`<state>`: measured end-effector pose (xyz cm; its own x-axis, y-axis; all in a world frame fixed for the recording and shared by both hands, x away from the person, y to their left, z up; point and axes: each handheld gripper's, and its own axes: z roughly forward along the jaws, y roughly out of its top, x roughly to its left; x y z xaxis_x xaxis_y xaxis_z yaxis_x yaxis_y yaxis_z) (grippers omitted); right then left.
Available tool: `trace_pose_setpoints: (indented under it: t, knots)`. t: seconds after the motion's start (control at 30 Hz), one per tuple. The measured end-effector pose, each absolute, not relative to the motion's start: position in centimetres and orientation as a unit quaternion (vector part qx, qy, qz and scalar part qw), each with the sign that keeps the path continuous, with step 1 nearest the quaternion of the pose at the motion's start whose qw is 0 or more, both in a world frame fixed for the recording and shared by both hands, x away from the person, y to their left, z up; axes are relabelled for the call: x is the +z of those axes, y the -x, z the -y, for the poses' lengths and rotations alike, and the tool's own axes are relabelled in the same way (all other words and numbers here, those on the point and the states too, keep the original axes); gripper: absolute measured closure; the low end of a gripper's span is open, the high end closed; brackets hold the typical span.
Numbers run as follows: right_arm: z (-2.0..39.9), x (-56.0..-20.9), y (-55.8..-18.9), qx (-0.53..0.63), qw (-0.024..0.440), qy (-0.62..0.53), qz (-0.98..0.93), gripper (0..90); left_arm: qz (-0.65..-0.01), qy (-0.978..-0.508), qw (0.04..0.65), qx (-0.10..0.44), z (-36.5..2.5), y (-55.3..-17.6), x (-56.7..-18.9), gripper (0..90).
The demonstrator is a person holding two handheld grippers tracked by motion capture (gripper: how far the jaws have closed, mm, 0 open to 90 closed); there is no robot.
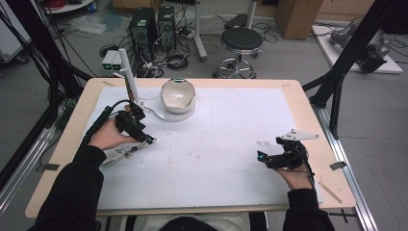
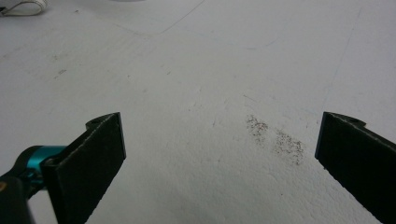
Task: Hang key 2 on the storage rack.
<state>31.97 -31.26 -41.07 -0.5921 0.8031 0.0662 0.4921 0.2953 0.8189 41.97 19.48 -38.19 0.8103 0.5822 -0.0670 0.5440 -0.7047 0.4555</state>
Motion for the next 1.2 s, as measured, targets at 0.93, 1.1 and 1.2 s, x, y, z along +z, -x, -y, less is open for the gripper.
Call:
trace_pose_setpoints:
  t: [0.93, 1.1, 1.2]
  knots:
    - [31.4, -41.0, -31.8, 0.425, 0.185, -0.42, -0.78, 0.7, -0.318, -0.931, 0.172, 0.049, -18.7, -42.1, -40.5, 64.7]
    - [31.3, -40.9, -31.8, 0.423, 0.186, -0.415, -0.784, 0.7, -0.319, -0.932, 0.162, 0.062, -18.9, -42.1, -40.4, 73.9]
    - [31.2, -41.0, -31.8, 0.422, 0.186, -0.415, -0.784, 0.7, -0.311, -0.933, 0.164, 0.076, -19.0, -41.9, -40.3, 74.3]
